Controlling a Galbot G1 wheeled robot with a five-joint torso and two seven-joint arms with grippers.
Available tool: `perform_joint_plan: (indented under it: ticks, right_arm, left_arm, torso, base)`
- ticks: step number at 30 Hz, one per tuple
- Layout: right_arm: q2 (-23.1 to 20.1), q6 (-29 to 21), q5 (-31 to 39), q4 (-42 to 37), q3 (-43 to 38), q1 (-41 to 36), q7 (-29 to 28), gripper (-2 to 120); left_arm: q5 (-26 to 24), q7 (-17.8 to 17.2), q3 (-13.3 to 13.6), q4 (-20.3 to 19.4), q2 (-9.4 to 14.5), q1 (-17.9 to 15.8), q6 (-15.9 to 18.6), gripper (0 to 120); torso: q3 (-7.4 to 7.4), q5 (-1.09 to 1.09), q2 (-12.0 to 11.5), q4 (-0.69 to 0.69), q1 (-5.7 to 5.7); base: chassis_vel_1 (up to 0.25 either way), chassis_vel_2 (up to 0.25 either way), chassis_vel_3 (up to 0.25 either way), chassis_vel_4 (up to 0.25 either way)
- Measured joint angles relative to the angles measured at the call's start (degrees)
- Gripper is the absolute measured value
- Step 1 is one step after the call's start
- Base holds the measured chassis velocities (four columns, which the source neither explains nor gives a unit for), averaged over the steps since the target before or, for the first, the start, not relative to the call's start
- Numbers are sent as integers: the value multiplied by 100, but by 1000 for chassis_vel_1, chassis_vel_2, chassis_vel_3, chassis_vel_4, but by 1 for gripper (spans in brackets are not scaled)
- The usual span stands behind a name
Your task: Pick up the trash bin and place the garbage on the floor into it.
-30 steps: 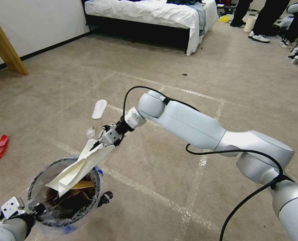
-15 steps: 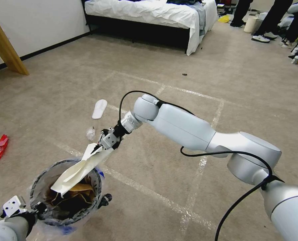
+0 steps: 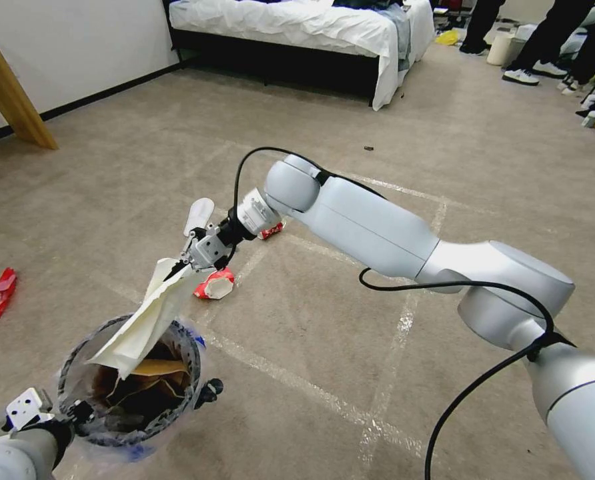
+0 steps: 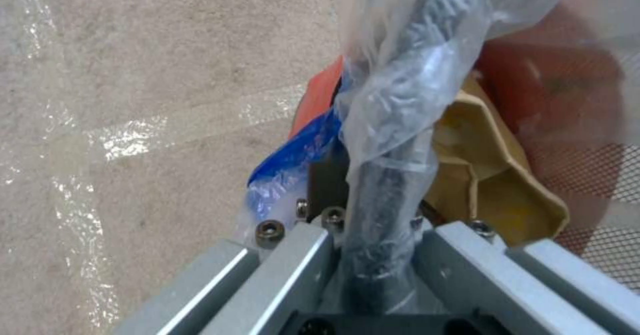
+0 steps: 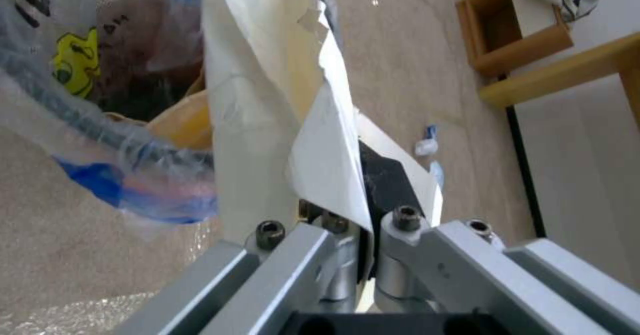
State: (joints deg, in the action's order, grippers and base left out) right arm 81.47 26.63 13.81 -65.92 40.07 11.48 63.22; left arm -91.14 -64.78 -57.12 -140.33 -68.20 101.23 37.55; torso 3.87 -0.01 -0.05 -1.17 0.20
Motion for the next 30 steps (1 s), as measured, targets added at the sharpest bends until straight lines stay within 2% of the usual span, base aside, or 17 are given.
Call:
perform_joint_plan:
  ticks: [13,30]
  right_arm:
    - [-7,-57,-56,-268,6,106,-11,0]
    - [202,240,-1080,-319,64,95,162,0]
  left_arm:
    - [-1,-46,2,25,1,-5,13,0]
    - [0,-62,10,15,-28,-3,17,0]
  torso:
    - [-1,0,0,0,0]
    - [0,0,0,0,0]
  base:
    - [0,0,0,0]
    - [0,0,0,0]
